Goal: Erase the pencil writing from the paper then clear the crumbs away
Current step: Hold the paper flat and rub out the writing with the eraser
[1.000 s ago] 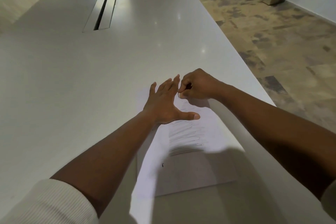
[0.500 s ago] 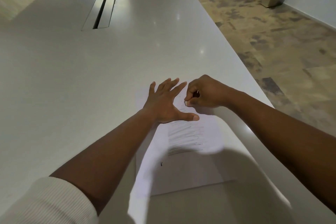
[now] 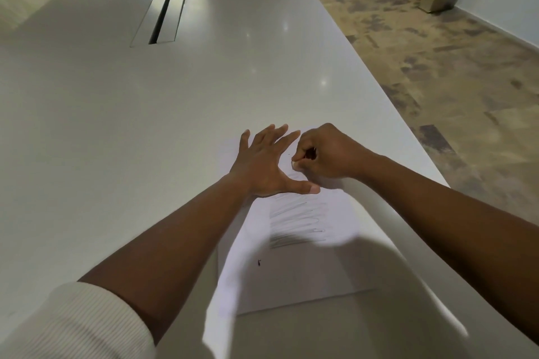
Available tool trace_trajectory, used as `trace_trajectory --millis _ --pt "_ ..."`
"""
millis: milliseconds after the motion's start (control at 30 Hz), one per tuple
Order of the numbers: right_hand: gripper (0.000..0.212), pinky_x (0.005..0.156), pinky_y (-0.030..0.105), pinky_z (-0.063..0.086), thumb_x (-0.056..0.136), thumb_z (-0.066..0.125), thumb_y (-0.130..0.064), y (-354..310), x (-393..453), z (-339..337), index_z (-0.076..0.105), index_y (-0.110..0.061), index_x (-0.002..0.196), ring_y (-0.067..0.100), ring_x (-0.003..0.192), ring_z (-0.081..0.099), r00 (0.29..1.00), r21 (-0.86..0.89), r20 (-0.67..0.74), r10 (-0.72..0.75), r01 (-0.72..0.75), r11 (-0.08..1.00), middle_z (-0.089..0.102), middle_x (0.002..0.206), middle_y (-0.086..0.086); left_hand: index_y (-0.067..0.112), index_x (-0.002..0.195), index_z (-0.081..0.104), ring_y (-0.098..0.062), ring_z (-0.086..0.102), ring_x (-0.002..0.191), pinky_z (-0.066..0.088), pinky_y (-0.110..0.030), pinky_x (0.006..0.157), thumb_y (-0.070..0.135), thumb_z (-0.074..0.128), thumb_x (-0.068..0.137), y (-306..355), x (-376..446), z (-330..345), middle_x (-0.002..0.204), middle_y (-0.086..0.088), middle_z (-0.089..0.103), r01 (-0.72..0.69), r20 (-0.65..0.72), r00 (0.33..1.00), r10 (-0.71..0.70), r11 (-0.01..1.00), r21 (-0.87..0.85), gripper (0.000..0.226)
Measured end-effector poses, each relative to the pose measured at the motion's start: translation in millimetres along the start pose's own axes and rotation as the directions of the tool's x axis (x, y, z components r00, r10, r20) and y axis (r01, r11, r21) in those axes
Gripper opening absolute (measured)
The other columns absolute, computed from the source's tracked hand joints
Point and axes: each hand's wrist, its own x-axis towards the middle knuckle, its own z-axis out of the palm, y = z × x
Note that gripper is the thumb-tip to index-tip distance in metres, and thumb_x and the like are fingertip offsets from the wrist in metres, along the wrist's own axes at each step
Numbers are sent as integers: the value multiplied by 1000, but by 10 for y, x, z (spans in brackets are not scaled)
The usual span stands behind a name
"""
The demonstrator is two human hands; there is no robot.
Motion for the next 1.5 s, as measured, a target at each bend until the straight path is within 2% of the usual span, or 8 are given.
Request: trace_trajectory --millis 133,233,433,667,833,967,1200,1500 --pt "10 62 25 42 81 70 -10 32 179 -26 73 -2 75 19 65 57 982 -115 -182 56 -77 990 67 75 10 49 160 8 -7 -9 157 -14 -54 124 109 43 49 7 -6 -6 172 11 5 3 1 1000 -2 1000 -18 131" --pt "10 65 32 48 81 68 -7 -15 181 13 72 -1 74 24 68 60 986 -98 -164 17 -34 995 65 73 12 51 159 8 -7 -8 157 -14 -54 124 110 43 47 5 -4 -1 172 11 7 -3 -6 1000 3 1000 -27 131" --pt "11 58 8 39 73 72 -1 -113 2 136 73 -8 65 -2 60 58 995 47 -63 -71 74 996 59 62 -22 51 159 9 -8 -5 158 -9 -56 124 107 44 45 4 18 12 172 12 8 -6 -18 1000 6 1000 1 132" --pt "9 68 34 51 80 72 -9 54 179 -32 75 0 79 25 70 63 976 -93 -213 51 -73 993 69 78 12 48 160 9 -8 -8 158 -13 -56 124 110 41 47 6 4 -10 173 11 6 -3 -7 1000 3 1000 -8 133" --pt "1 63 7 38 78 77 -8 -24 21 -51 77 -8 76 0 63 56 999 -11 -26 -45 45 999 66 72 -6 45 162 9 -8 -8 157 -13 -55 124 109 42 49 -3 7 3 172 11 5 -5 -5 1000 5 1000 2 134" --pt "2 66 11 43 76 79 -11 -44 -44 -39 77 -10 76 1 67 60 996 18 78 -45 44 999 69 75 -5 46 162 7 -9 -8 158 -11 -57 124 109 42 49 -14 14 16 173 11 4 -11 -3 1000 11 1000 21 134" --pt "9 68 34 50 81 73 -10 40 157 -99 76 -2 80 21 69 60 992 -118 -125 5 -20 993 68 78 10 45 162 8 -8 -10 157 -14 -56 123 111 40 47 -5 5 -3 173 11 3 -4 7 1000 3 1000 16 136" --pt "5 77 24 53 76 82 -17 80 32 -401 78 -19 80 7 81 67 943 -85 319 96 -72 994 74 84 -10 46 161 6 -7 -12 157 -15 -56 123 113 38 42 -20 26 4 172 13 1 8 20 1000 -8 1000 1 140"
